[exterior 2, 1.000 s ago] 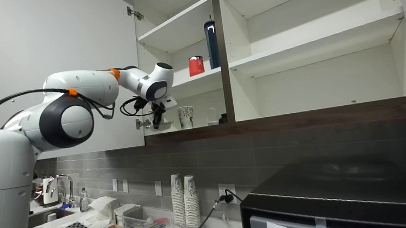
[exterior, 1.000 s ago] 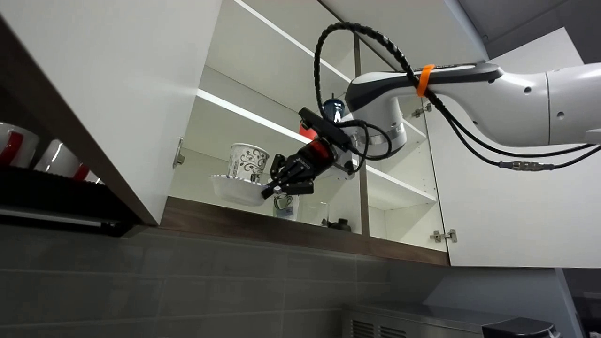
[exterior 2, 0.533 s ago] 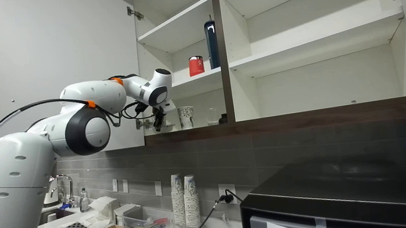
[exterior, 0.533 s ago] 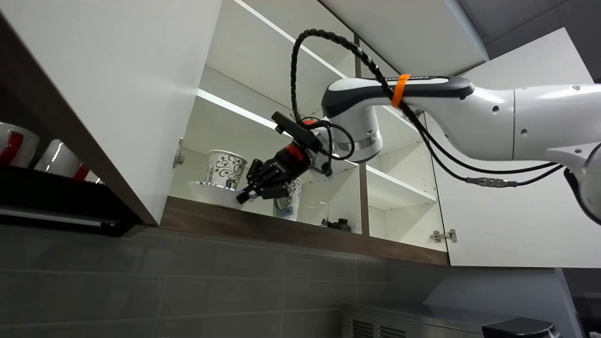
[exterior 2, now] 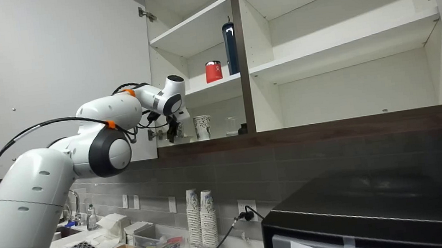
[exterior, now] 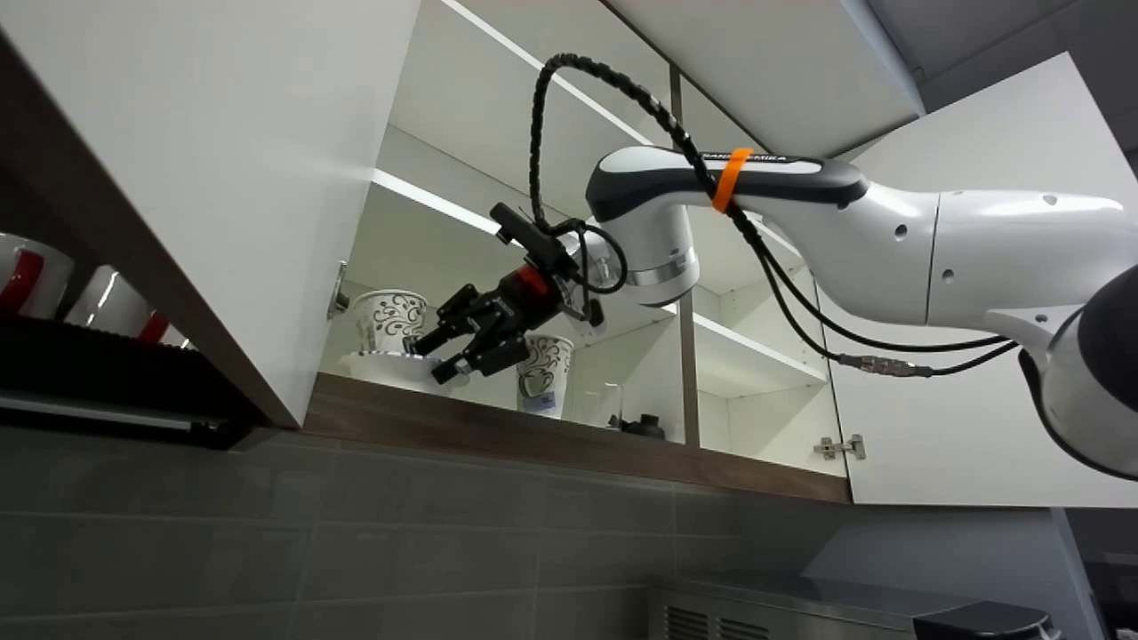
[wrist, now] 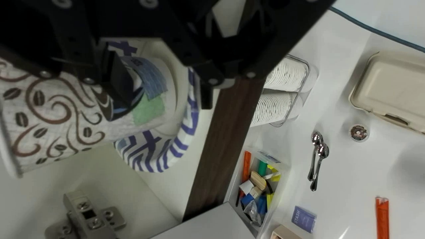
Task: Put the bowl and cup inside the cupboard
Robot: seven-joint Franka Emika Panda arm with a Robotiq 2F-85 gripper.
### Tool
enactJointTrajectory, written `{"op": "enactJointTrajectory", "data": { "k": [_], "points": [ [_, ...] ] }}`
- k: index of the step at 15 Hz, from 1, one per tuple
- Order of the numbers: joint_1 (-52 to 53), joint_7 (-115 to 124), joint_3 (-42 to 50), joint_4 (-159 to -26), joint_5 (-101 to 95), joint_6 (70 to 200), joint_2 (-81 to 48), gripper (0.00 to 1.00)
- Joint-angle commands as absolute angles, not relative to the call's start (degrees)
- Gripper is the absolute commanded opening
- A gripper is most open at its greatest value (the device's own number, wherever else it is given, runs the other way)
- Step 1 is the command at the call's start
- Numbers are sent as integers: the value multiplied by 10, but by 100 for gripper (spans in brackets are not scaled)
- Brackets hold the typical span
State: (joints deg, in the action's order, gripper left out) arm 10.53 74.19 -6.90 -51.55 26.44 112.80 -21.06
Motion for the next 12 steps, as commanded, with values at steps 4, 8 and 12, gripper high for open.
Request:
{"op": "enactJointTrajectory", "data": {
  "k": [4, 8, 12],
  "points": [
    [123, 780, -60, -443, 234, 1139, -256, 100],
    [129, 802, -53, -427, 223, 1147, -267, 100],
    [130, 795, -53, -416, 223, 1164, -273, 100]
  ]
}}
